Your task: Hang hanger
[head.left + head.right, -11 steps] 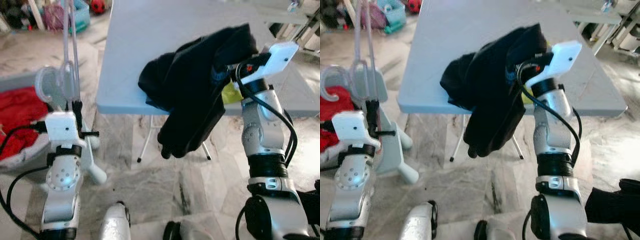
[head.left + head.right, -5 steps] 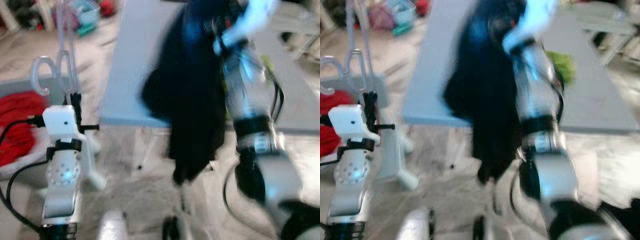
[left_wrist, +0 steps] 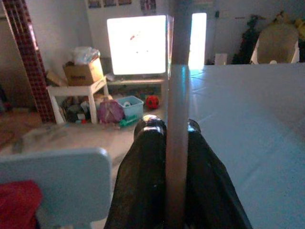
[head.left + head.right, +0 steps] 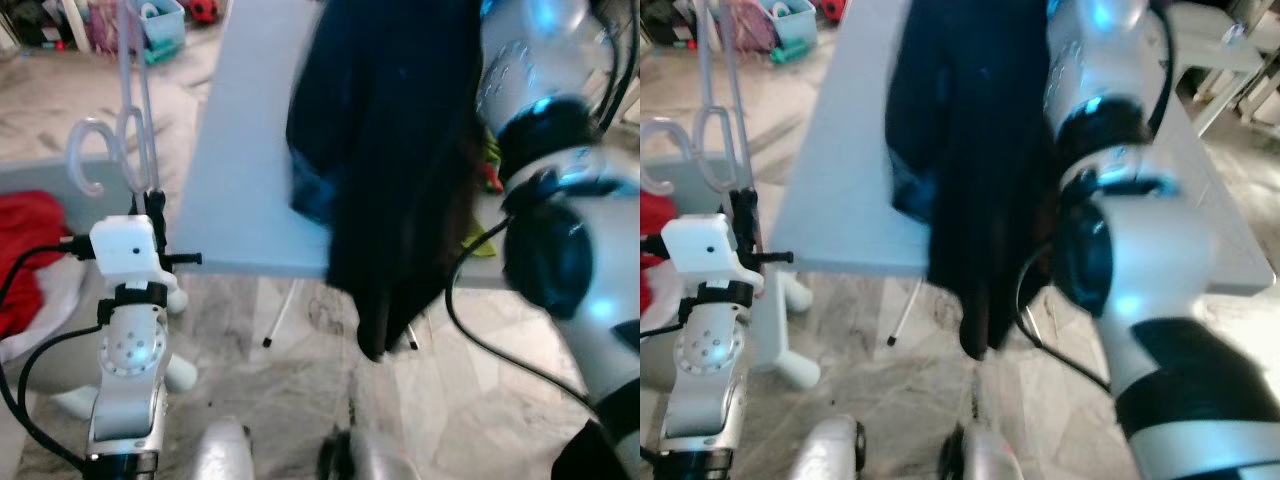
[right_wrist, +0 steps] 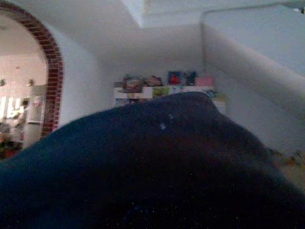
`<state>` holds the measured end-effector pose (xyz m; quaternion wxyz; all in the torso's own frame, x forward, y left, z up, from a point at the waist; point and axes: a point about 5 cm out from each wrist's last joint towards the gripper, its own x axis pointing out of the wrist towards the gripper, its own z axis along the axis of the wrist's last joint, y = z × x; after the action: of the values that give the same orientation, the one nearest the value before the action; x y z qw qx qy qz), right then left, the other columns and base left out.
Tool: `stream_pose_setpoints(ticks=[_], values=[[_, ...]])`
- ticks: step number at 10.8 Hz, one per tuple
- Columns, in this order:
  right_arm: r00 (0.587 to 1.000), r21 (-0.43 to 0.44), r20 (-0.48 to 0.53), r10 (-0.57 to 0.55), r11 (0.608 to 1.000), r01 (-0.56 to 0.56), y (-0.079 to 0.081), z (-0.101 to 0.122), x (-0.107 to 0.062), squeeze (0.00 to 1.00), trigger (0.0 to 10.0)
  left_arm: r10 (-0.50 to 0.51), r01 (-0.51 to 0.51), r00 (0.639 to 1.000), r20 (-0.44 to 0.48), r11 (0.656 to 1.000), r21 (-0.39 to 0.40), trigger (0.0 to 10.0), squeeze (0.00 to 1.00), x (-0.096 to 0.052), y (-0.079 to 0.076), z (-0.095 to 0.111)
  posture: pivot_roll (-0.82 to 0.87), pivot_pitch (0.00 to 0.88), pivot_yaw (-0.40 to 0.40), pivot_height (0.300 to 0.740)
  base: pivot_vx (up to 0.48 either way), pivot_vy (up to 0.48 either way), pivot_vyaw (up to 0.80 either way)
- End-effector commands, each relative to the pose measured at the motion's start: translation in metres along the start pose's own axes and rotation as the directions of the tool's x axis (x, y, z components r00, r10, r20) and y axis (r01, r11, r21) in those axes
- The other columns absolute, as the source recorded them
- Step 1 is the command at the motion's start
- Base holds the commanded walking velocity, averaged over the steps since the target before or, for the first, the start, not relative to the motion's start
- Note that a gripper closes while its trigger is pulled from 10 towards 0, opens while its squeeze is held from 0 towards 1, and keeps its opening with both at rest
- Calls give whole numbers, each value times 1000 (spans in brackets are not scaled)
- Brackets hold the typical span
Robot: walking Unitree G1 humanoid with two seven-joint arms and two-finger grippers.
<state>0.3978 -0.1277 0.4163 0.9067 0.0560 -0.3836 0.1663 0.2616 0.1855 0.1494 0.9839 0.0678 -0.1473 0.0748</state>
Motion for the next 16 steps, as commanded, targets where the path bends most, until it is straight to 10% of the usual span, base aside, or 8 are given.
stream_pose_setpoints(ticks=[1, 4, 6, 8, 10, 11, 14, 16], values=[[996, -32, 82, -29, 999, 32, -9, 26, 10, 0, 10000, -26, 26, 1000, 7, 1000, -12, 10000, 0, -1, -9, 2, 161, 126, -117, 740, 0, 0, 0], [972, -25, 229, -47, 998, 54, -5, 85, 35, 0, 10000, -9, 9, 1000, -1, 1000, -10, 10000, 0, -3, -10, 2, 179, 130, -136, 740, 0, 0, 0], [977, -49, 208, -39, 998, 50, -8, 80, 33, 0, 10000, -5, 5, 1000, -2, 1000, -12, 10000, 0, -4, -14, 1, 181, 126, -146, 740, 0, 0, 0], [977, -232, -191, 97, 963, -141, -5, -15, -6, 0, 10000, -8, 8, 1000, -1, 1000, -17, 10000, 0, -3, -17, 1, 178, 128, -143, 740, 0, 0, 0], [707, -213, -683, 184, 876, -433, -12, -110, -87, 47, 10000, -14, 14, 1000, -2, 1000, -17, 10000, 0, -2, -17, 1, 174, 128, -138, 740, 0, 0, 0], [573, -108, -782, 247, 851, -514, -20, -135, -129, 1000, 10000, -20, 20, 1000, -2, 1000, -18, 10000, 0, -1, -18, 1, 168, 130, -129, 740, 0, 0, 0], [423, -72, -844, 330, 712, -699, -39, -136, -164, 1000, 10000, -47, 47, 999, -6, 999, -23, 10000, 0, 0, -23, 0, 159, 130, -119, 740, 0, 0, 0], [486, 28, -786, 381, 808, -589, -64, -119, -172, 1000, 10000, -61, 61, 998, -14, 998, -29, 10000, 0, -1, -25, -2, 137, 141, -111, 740, 0, 0, 0]])
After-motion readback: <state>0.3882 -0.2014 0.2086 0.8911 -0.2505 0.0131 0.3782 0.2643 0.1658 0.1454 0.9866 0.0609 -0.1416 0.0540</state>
